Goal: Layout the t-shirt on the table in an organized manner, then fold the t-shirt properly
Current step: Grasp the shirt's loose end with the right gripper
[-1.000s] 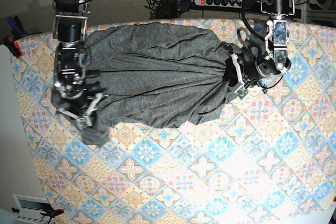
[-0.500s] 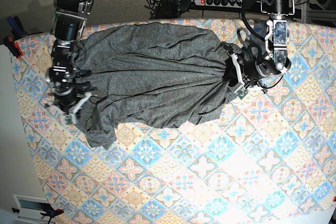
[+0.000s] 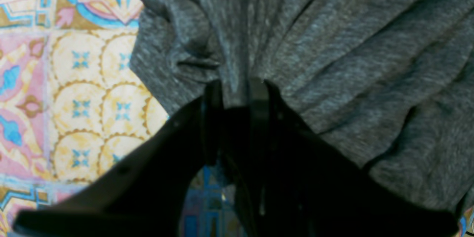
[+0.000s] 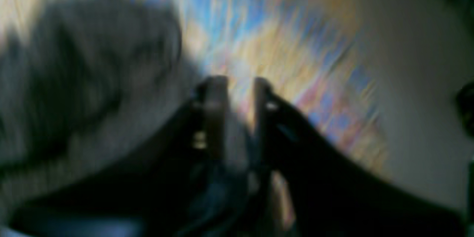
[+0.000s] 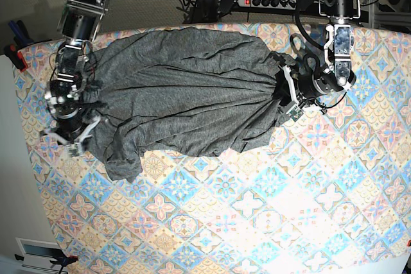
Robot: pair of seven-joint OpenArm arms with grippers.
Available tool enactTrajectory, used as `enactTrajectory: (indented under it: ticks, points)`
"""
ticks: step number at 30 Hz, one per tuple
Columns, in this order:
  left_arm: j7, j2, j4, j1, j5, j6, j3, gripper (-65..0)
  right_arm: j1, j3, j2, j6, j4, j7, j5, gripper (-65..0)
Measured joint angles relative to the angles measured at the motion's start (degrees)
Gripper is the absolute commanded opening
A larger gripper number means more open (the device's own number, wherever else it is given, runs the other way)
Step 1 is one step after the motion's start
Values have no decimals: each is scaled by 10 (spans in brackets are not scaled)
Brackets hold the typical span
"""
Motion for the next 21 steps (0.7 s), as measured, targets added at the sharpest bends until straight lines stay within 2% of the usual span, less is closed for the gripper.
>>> enactTrajectory:
  ticks: [3,4,10,14,16,21]
  points:
    - [0,0,0,0,0,0,0,-528,15,-51,0,0,4,-17,6,-313]
    - [0,0,0,0,-1,0,0,-528,14,-68,0,0,7,-14,9,-304]
    - [0,0,0,0,-1,0,0,-528,6,-97,-2,0,5,-26,10,-320]
    - [0,0,0,0,-1,0,0,-528,11,-105,-35,-6,3,-24,7,-330]
    - [0,0,0,0,-2,0,0,-528,9,-112,-44,10,2,-20,14,-331]
    - [0,0,0,0,-3,0,0,-528,9,-106,-41,0,2,-22,6,-331]
